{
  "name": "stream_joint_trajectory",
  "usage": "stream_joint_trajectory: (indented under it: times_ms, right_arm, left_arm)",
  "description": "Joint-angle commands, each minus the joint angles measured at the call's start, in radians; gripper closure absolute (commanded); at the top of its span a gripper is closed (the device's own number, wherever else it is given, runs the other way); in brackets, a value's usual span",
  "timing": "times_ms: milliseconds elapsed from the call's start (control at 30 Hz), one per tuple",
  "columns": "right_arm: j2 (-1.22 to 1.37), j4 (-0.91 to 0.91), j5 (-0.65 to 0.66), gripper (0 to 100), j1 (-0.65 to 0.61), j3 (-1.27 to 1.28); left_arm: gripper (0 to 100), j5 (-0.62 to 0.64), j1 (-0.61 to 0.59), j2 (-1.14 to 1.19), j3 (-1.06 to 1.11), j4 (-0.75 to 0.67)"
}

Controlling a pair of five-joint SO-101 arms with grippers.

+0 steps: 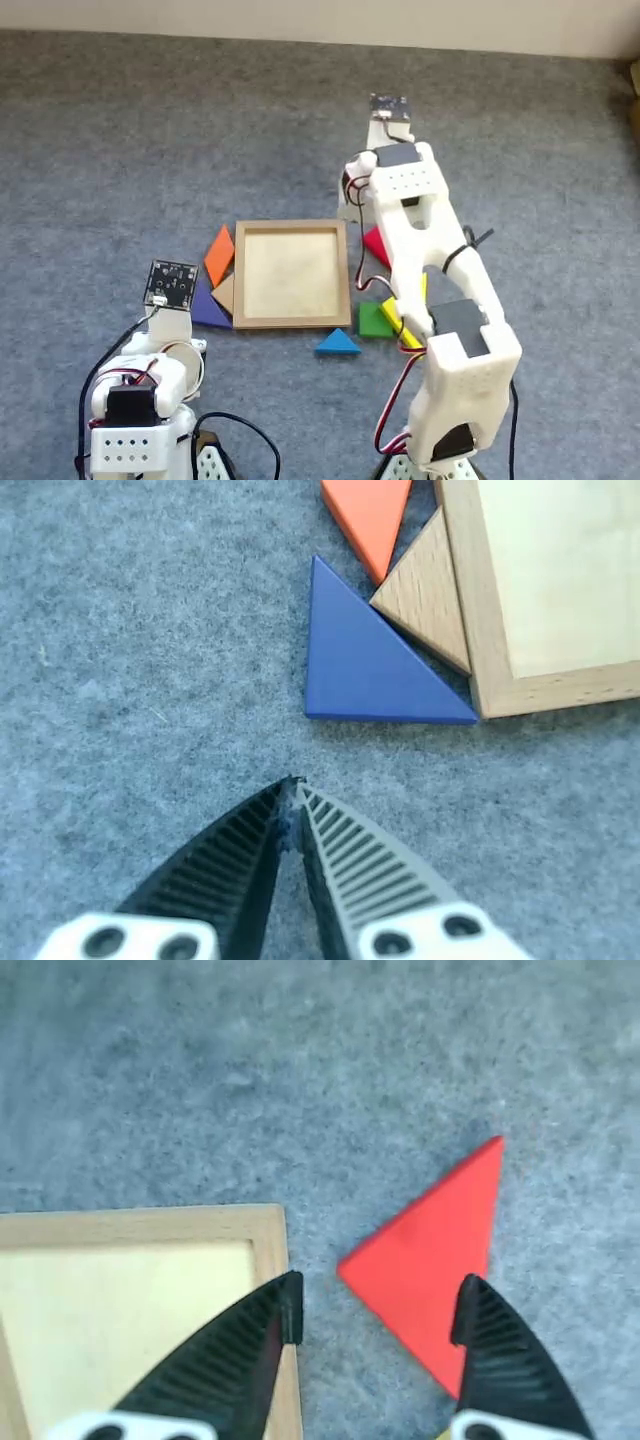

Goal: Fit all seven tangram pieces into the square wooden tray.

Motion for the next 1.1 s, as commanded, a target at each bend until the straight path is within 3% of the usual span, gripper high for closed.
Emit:
stream_joint_trajectory:
  times_ms: [0, 100, 567, 1067]
  right_arm:
    - [-0.058, 0.001, 0.012, 69.1, -0.008, -0.01]
    - [-0.005, 0.008, 0.012, 63.9, -0.008, -0.018]
    - [0.156, 0.005, 0.058, 63.8, -0.007, -0.085]
    - [0.162, -0.041, 0.054, 63.8, 0.031, -0.079]
  left_arm:
    - [100, 0.005, 0.018, -0.051, 0.019, 0.006]
    - [100, 0.005, 0.018, -0.051, 0.019, 0.006]
    - [100, 0.005, 0.018, -0.051, 0.019, 0.006]
    - [100, 0.005, 0.018, -0.051, 0.019, 0.006]
